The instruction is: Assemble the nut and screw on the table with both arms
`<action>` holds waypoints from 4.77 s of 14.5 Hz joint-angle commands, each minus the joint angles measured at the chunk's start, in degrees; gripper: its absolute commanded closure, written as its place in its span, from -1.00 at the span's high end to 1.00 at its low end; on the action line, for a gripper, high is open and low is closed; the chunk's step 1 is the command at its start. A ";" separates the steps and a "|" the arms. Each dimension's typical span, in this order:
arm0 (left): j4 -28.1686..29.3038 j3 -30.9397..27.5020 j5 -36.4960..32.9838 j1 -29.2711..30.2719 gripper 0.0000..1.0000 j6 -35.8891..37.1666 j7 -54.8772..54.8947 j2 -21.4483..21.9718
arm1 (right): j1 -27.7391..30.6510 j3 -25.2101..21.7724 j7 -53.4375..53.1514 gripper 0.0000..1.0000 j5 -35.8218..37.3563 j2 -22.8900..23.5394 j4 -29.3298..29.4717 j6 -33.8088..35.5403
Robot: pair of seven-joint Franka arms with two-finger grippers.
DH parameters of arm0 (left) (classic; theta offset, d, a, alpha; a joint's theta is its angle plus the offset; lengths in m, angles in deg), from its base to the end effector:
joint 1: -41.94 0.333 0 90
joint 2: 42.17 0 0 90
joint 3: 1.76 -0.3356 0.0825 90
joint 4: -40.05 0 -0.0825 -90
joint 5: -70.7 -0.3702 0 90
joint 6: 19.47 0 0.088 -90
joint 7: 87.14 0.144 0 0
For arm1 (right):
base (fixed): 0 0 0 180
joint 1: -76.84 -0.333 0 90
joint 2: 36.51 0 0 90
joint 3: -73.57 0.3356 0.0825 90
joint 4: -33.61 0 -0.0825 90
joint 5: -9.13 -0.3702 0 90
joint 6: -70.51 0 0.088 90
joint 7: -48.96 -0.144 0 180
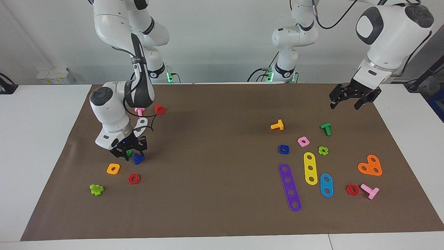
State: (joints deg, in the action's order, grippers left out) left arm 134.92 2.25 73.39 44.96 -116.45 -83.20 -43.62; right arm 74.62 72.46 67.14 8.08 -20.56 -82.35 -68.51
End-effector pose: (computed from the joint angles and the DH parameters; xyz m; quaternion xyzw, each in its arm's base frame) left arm 0.5575 -0.0154 0.5649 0.9989 -0.0403 0.0064 0.0240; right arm 0.6072 0.0126 0.3152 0.9849 0.1613 0.0619 0.0055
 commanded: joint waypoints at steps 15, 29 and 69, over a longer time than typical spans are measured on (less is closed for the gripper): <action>2.96 -0.40 1.09 0.05 1.00 -1.64 1.07 2.34 | 1.17 0.23 3.10 -1.00 -1.41 1.02 -1.73 -1.86; 8.14 -0.49 1.09 0.14 1.00 -8.92 0.10 2.69 | -18.05 0.06 -43.09 -1.00 -0.27 8.74 27.61 11.32; 23.88 -0.49 0.21 -15.07 0.46 -39.08 -2.18 -15.07 | -7.37 0.14 -41.41 1.00 3.51 -9.25 26.75 31.16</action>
State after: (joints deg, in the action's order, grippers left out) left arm 157.41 2.70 73.70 30.87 -154.23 -86.22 -59.54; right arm 64.19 71.80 20.92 12.60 -26.53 -53.67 -40.38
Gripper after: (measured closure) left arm 0.247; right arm 0.000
